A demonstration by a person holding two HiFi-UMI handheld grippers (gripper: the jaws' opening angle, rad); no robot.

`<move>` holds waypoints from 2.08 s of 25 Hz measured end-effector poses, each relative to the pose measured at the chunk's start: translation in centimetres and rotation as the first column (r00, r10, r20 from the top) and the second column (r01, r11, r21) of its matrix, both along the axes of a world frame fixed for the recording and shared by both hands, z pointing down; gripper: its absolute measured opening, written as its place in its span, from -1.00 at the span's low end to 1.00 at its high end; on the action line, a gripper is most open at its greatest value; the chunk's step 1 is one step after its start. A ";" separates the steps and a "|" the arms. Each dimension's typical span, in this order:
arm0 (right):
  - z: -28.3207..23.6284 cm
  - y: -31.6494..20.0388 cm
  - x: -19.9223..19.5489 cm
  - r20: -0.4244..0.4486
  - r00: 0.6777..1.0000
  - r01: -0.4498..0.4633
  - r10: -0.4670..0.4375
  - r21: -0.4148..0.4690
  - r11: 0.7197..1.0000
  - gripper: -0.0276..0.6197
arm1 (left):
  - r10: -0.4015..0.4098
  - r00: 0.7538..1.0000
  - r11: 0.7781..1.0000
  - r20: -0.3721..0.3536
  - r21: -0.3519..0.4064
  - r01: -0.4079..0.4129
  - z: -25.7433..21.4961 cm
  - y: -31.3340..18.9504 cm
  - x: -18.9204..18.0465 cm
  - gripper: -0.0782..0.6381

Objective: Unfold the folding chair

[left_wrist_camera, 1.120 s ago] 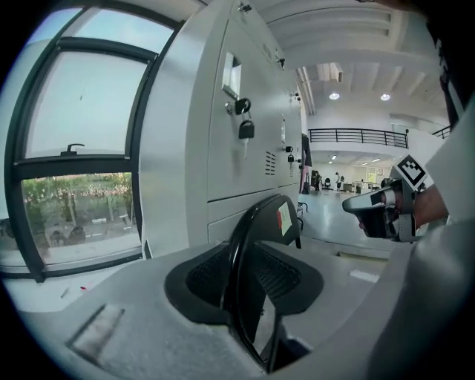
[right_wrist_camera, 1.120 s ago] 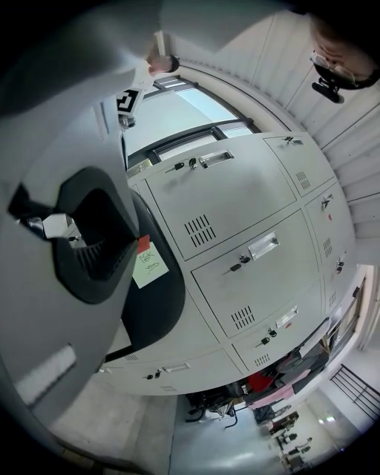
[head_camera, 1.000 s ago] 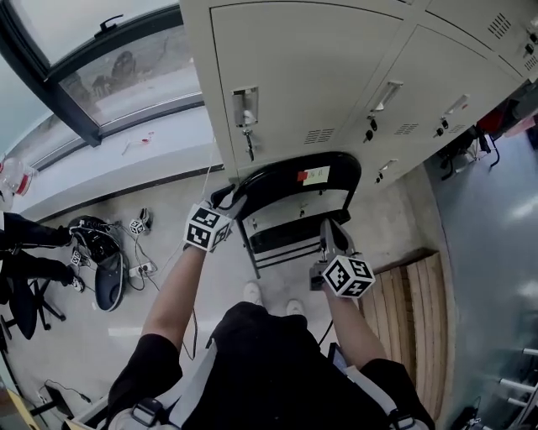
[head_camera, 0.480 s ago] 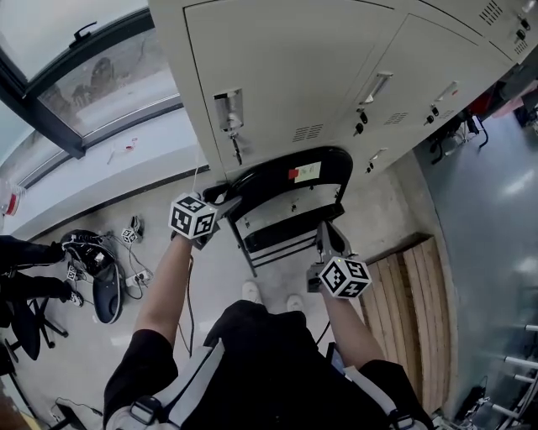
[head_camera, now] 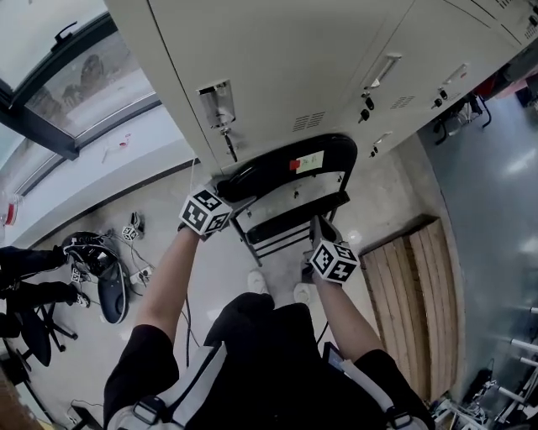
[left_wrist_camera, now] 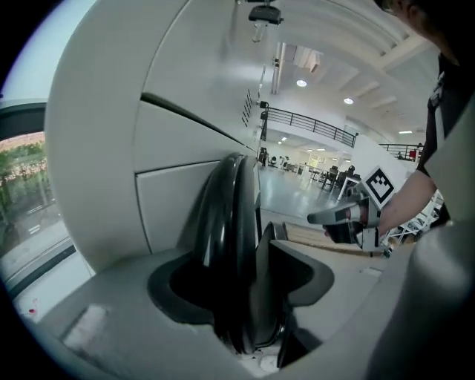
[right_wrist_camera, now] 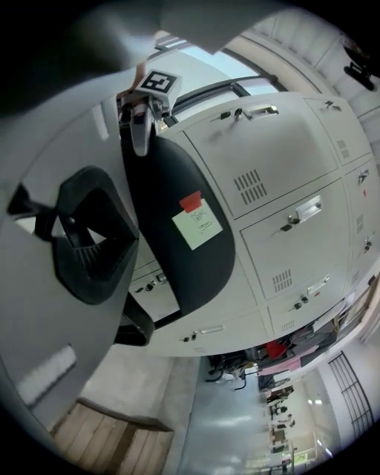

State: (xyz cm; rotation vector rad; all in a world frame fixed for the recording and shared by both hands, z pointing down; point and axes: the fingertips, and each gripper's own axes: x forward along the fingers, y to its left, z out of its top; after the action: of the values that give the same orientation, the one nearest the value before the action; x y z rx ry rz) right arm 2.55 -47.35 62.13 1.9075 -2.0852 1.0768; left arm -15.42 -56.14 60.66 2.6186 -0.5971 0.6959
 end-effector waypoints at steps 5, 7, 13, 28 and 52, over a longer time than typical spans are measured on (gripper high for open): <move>4.8 0.1 -1.5 0.203 0.962 -0.141 0.182 -0.204 0.969 -0.56 | -0.062 0.998 0.998 -0.025 0.029 0.063 -0.5 -1.2 -0.3 -0.34; 6.7 0.0 -1.8 0.263 0.917 -0.218 0.300 -0.297 0.929 -0.23 | -0.067 0.998 0.997 -0.019 0.027 0.068 -0.5 -1.1 -0.3 -0.35; 10.5 -1.4 -2.0 0.155 0.901 -0.314 0.406 -0.415 0.854 0.01 | -0.044 0.999 0.998 -0.021 0.052 0.045 -0.5 -1.1 -0.3 -0.35; 16.4 0.1 -3.4 0.400 0.758 -0.291 0.515 -0.500 0.816 -0.01 | 0.032 0.997 0.989 -0.071 0.144 -0.021 -1.9 2.4 1.1 -0.43; 15.9 12.4 -0.1 0.532 0.805 -0.052 0.261 -0.375 0.926 -0.27 | -0.038 0.998 0.995 -0.040 0.088 0.042 -1.3 7.6 2.5 -0.40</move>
State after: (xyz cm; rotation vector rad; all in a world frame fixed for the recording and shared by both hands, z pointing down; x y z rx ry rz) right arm 2.40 -34.98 77.99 1.7430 -1.7996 2.1277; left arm -12.96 -48.52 59.41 2.6869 -0.6818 0.6194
